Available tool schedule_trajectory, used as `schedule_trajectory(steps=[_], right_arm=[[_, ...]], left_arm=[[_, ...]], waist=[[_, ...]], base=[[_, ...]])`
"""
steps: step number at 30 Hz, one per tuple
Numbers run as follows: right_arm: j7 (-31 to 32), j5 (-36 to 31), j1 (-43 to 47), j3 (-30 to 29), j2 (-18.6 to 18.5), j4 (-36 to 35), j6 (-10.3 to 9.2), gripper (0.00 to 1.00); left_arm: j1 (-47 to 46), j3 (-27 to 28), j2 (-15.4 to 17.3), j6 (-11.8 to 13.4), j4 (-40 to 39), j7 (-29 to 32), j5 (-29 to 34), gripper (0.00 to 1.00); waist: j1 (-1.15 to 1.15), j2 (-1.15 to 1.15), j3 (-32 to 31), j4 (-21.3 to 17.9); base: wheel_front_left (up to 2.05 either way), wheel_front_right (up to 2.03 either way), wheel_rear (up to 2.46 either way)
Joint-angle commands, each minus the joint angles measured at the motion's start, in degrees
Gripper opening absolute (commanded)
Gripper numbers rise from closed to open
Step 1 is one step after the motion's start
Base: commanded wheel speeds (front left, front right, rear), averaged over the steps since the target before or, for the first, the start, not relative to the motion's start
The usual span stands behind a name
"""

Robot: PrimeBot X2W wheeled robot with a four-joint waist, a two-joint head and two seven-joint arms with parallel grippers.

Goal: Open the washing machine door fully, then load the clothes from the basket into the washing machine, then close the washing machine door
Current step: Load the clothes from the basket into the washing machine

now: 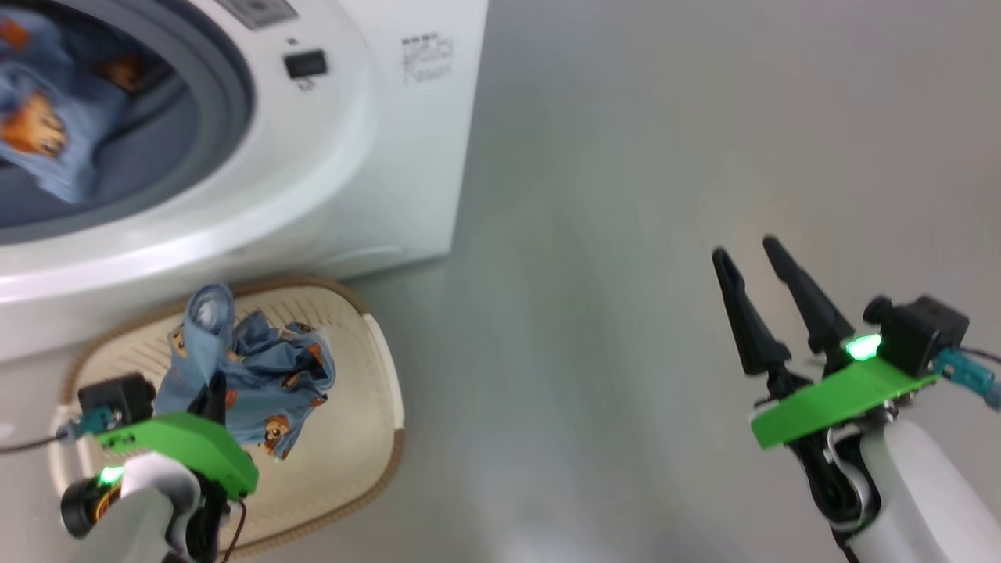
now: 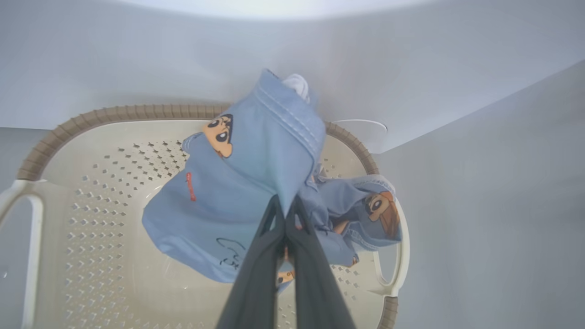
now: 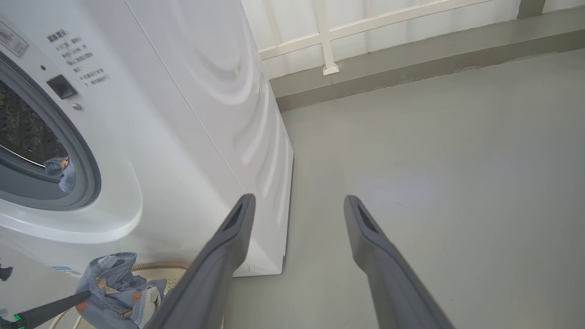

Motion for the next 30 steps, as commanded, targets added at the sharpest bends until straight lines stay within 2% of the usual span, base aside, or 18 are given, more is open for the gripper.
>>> schedule_trajectory(steps=[1,2,3,4,11,17,30], right_arm=[[-0.7,0.1,2.7,0.8,-1.0,-0.7,0.57,1.0],[-0.7,0.1,2.7,0.8,-1.0,-0.7,0.57,1.0],[-0.7,0.2,4.0,0.9,-1.5,-0.3,0.57,1.0],[-0.7,0.2,4.0,0.9,-1.5,-0.3,0.57,1.0],[-0.7,0.8,7.5,2.1,-3.2,0.7,0.57,1.0],[-0.7,1.1,10.0,2.3,-4.3,1.1,0.57,1.0],[-0.7,0.5,14.2,1.1,-6.2,0.8,0.57,1.0]], left_arm=[[2.8,4.3,1.9,-0.1,-2.5,-0.8,2.6,0.0],[2.8,4.3,1.9,-0.1,-2.5,-0.8,2.6,0.0],[4.8,7.5,1.6,-0.1,-5.0,-0.8,5.5,0.0],[4.8,7.5,1.6,-0.1,-5.0,-0.8,5.5,0.0],[12.7,18.3,-0.1,-0.1,-15.4,-0.8,15.2,0.0],[19.2,24.6,-2.0,-0.1,-23.7,-0.8,21.3,0.0],[31.0,31.8,-5.9,-0.1,-41.6,-0.8,28.2,0.0]], waist=[[0.0,0.0,-6.5,3.4],[0.0,0.0,-6.5,3.4],[0.0,0.0,-8.3,4.1],[0.0,0.0,-8.3,4.1],[0.0,0.0,-13.3,5.8],[0.0,0.0,-16.8,6.5],[0.0,0.0,-20.7,7.6]], base=[[0.0,0.0,0.0],[0.0,0.0,0.0],[0.0,0.0,0.0],[0.0,0.0,0.0],[0.0,0.0,0.0],[0.0,0.0,0.0],[0.0,0.0,0.0]])
